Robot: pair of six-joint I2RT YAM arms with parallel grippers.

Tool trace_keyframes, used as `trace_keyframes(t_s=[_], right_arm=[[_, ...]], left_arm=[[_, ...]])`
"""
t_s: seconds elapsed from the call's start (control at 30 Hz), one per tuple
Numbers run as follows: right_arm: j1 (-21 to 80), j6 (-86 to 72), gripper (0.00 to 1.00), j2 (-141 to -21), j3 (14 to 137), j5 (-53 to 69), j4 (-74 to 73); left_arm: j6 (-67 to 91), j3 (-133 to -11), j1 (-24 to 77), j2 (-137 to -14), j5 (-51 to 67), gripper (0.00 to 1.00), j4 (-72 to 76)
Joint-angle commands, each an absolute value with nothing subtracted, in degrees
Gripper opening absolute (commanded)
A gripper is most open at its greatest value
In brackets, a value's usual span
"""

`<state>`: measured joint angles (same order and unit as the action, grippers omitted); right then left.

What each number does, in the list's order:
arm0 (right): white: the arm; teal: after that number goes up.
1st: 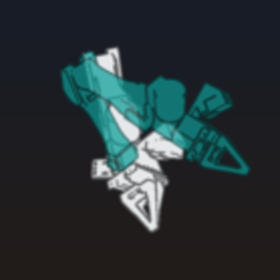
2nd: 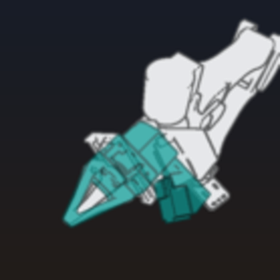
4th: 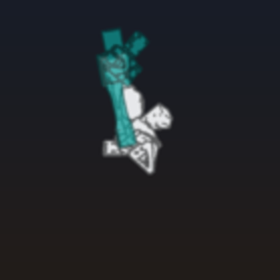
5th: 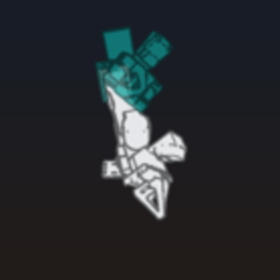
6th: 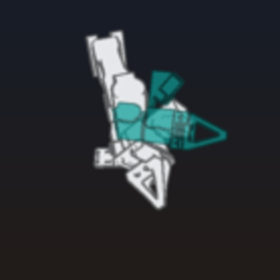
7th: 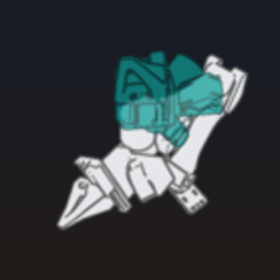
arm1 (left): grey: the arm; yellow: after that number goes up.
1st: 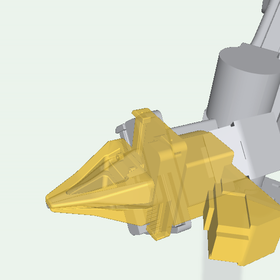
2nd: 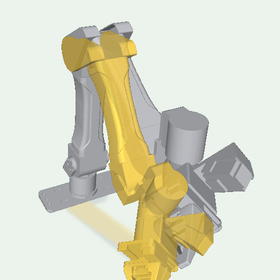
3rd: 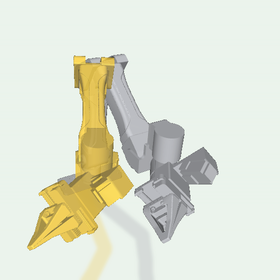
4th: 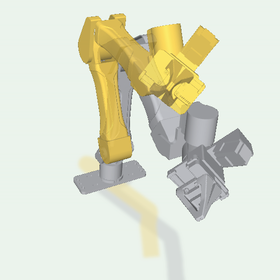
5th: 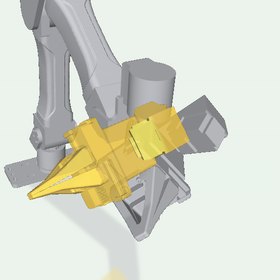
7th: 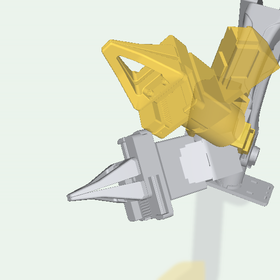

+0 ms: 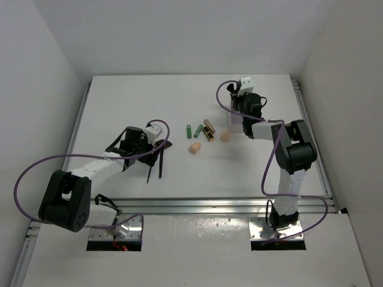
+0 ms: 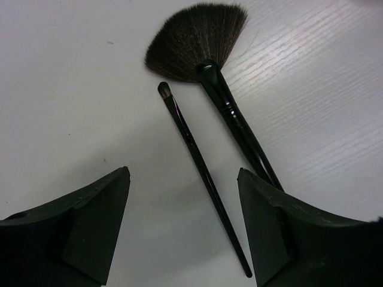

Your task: Organize the makeup

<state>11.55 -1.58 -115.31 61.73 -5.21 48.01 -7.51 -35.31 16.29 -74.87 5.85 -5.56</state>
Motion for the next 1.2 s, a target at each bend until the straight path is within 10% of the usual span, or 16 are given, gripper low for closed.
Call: trace_keyframes(t_s=[0.0, 0.63, 0.97, 1.17], right_arm=[[12.22, -3.43, 0.31, -109.78, 59.94, -5.62, 53.44], [12.66, 1.47, 0.55, -94.31, 50.72, -10.99, 51.77], [12.57, 2.20, 0.55, -90.44, 47.55, -11.87, 51.07], [12.57, 0.62, 0.55, -90.00, 48.25, -11.78, 50.37]], left_arm=[[-7.73, -38.32, 16.87, -76.72, 6.59, 0.79, -4.13], [-5.45, -47.02, 16.87, -92.98, 3.26, 0.53, -13.71], [-0.70, -48.25, 16.35, -98.09, 3.16, 0.00, -16.35], [1.58, -48.78, 15.21, -95.37, 3.16, 0.00, -18.36]])
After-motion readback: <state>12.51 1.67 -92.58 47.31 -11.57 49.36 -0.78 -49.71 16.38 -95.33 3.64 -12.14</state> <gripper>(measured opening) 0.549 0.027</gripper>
